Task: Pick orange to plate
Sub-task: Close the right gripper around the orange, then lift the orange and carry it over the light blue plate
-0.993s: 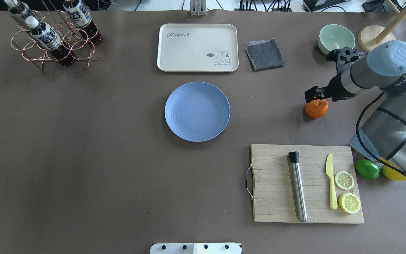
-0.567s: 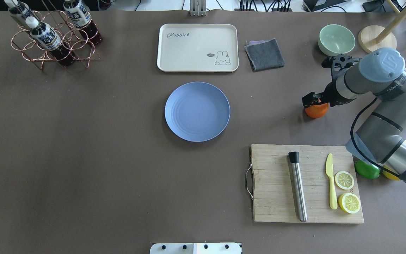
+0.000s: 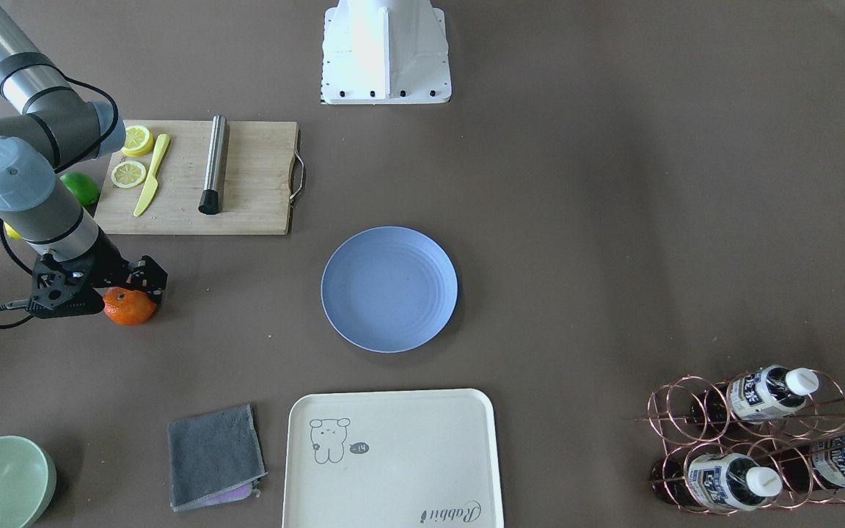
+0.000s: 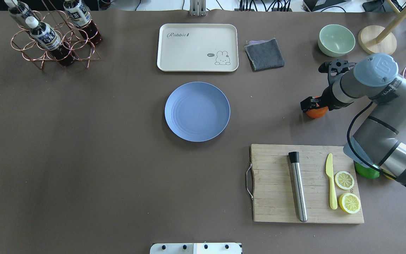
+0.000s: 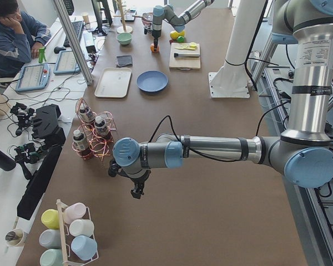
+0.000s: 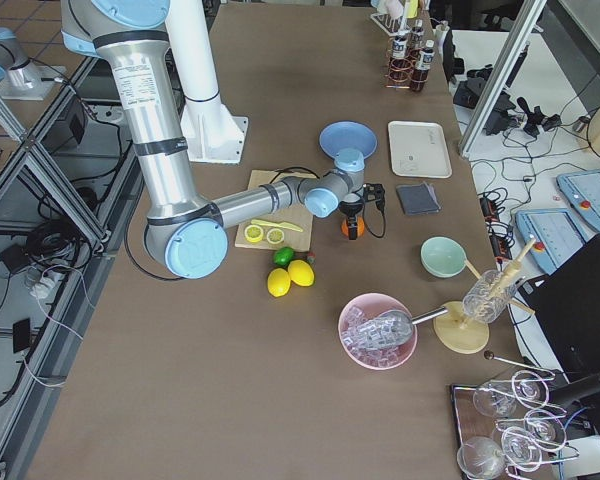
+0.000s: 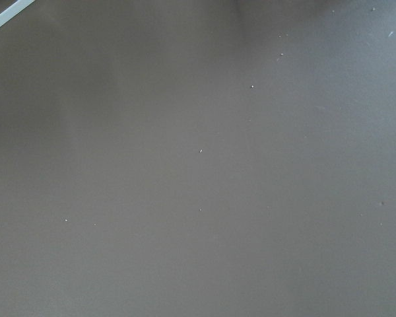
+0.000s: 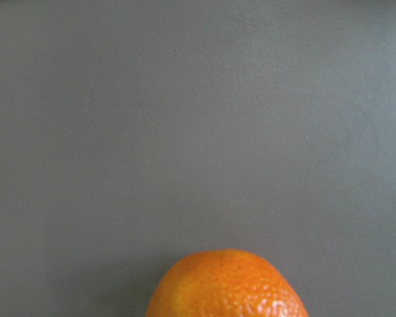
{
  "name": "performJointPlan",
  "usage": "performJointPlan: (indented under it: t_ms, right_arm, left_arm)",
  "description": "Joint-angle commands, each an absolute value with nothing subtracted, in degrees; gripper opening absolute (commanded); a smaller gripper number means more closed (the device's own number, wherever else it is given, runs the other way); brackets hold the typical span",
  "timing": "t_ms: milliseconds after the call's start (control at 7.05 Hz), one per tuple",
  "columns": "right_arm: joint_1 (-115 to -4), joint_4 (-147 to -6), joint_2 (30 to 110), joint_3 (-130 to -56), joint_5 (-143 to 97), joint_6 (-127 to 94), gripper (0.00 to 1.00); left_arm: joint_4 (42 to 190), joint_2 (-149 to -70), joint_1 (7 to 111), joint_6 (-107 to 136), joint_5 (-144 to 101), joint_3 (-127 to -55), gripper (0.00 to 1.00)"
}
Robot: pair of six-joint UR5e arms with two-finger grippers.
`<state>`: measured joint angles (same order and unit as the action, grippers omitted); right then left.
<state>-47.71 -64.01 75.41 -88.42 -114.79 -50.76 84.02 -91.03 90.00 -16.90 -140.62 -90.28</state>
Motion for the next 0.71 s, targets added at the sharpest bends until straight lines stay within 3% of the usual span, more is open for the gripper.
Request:
performJointPlan:
  t_ms: [0, 142, 284, 567]
  right_arm:
    - [-47.0, -64.1, 75.4, -88.3, -112.1, -51.1, 0.77]
    - [-47.0, -64.1, 75.4, -88.5, -112.3, -51.0, 0.01]
    - [-47.5, -64.9, 74.7, -90.1, -112.5, -51.2, 0.00]
    - [-48.5, -85.1, 65.5, -98.5, -113.8, -53.8, 0.00]
  left_arm:
    - [84.0, -91.1, 90.0, -16.9, -140.6, -90.3, 0.98]
    - [84.0, -91.0, 90.0, -16.9, -140.6, -90.3, 0.98]
    - [84.0, -91.0, 89.9, -16.9, -140.6, -90.3, 0.98]
    - [84.0, -91.0, 90.0, -16.9, -140.6, -90.3, 0.98]
